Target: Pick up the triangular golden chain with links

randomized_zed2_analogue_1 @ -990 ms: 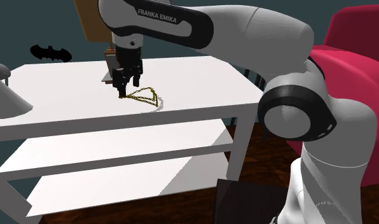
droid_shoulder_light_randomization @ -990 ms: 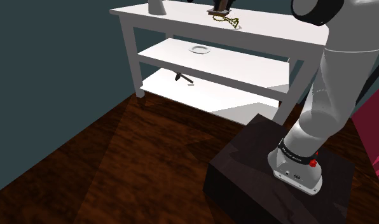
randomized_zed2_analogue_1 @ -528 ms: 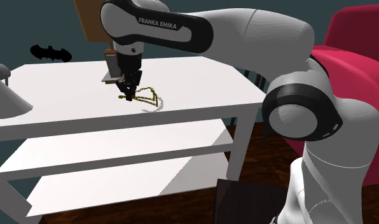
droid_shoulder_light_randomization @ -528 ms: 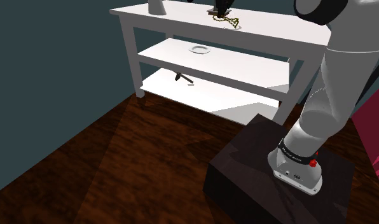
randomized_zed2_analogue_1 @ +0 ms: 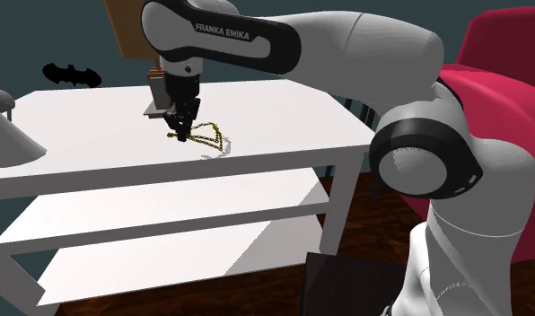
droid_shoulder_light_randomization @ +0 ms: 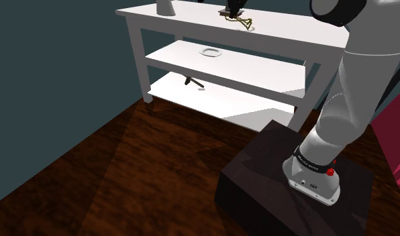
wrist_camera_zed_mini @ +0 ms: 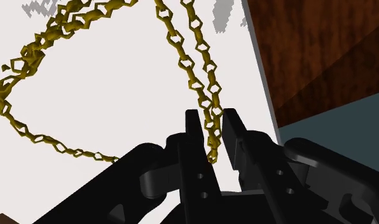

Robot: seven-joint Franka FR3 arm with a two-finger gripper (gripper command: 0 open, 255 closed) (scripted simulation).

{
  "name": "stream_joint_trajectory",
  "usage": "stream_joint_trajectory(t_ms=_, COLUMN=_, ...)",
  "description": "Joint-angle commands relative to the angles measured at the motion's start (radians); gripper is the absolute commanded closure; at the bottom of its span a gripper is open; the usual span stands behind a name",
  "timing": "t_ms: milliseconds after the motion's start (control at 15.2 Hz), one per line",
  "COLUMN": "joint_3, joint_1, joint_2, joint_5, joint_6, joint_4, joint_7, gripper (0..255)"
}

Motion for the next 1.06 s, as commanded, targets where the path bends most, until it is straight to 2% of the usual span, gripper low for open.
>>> stream_joint_trajectory(t_ms=0, joint_3=-0.001, joint_1=-0.004, joint_2=0.01, joint_5=0.004, joint_6=-0.026, joint_4=0.035, joint_7=0.0, gripper=255)
stream_joint_trajectory(t_ms=528, joint_3=-0.003, joint_1=-0.044, joint_2=0.103, joint_5=0.041, joint_6=-0.188, joint_4=0.286, joint_7=0.003, gripper=255)
stream_joint_trajectory(t_ms=726, joint_3=-0.001, joint_1=-0.074, joint_2=0.163, joint_5=0.066, joint_6=-0.269, joint_4=0.427, joint_7=0.006, gripper=255)
stream_joint_trajectory(t_ms=858, joint_3=0.004, joint_1=-0.109, joint_2=0.23, joint_5=0.092, joint_6=-0.345, joint_4=0.57, joint_7=0.013, gripper=255)
stream_joint_trajectory(t_ms=990, joint_3=0.006, joint_1=-0.113, joint_2=0.237, joint_5=0.094, joint_6=-0.353, joint_4=0.585, joint_7=0.014, gripper=255)
